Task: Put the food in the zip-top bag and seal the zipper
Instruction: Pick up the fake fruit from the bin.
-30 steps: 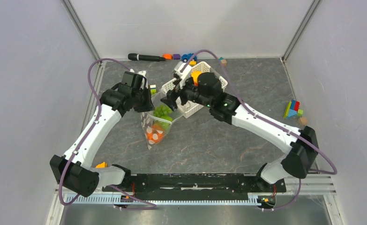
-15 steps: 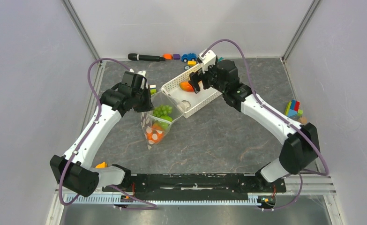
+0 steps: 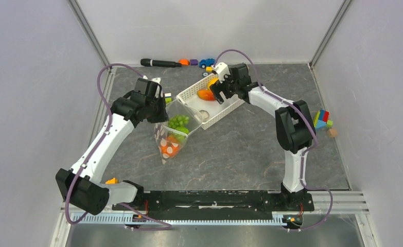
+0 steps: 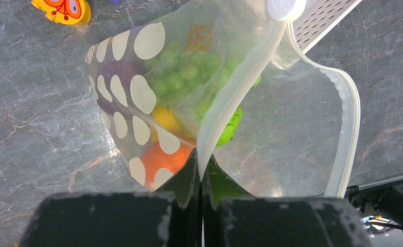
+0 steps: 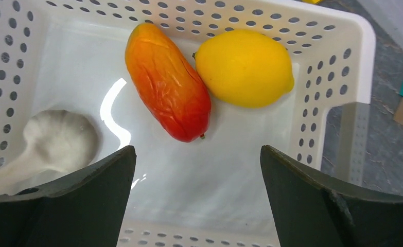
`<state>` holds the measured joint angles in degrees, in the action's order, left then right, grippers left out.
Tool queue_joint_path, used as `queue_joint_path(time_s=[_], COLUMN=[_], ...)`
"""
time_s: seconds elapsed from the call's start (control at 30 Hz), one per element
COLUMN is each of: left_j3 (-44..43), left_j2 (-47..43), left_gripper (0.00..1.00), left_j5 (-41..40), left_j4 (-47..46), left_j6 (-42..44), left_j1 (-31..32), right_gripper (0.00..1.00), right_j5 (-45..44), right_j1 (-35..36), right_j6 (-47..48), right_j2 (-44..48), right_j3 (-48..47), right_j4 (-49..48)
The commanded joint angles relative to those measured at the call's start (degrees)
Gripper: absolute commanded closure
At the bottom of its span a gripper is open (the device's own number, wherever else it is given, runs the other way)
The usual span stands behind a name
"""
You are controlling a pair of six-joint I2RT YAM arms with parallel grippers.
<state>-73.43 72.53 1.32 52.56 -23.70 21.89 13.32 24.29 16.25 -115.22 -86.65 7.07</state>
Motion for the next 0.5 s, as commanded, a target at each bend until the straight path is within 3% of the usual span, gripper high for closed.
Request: queue_joint_path(time_s=[0.0,0.47], left_j3=[-0.49,-0.49], left_j2=[0.45,0.18], left_gripper=[0.98,0.98], left_j5=[-1.09,-1.14], left_j4=[-1.24,-1.28], left_j6=[2.52,2.76], left_j1=[0.02,0.06], right_gripper=[0.05,0.09], right_j5=[5.89,13.91], right_j1=[-0.82,-0.74], right_j6=[-0.81,-0.58], right_j2=[-4.50,-16.58], right_j3=[-5.54,-11.62], right_j4=[-1.74,-6.06])
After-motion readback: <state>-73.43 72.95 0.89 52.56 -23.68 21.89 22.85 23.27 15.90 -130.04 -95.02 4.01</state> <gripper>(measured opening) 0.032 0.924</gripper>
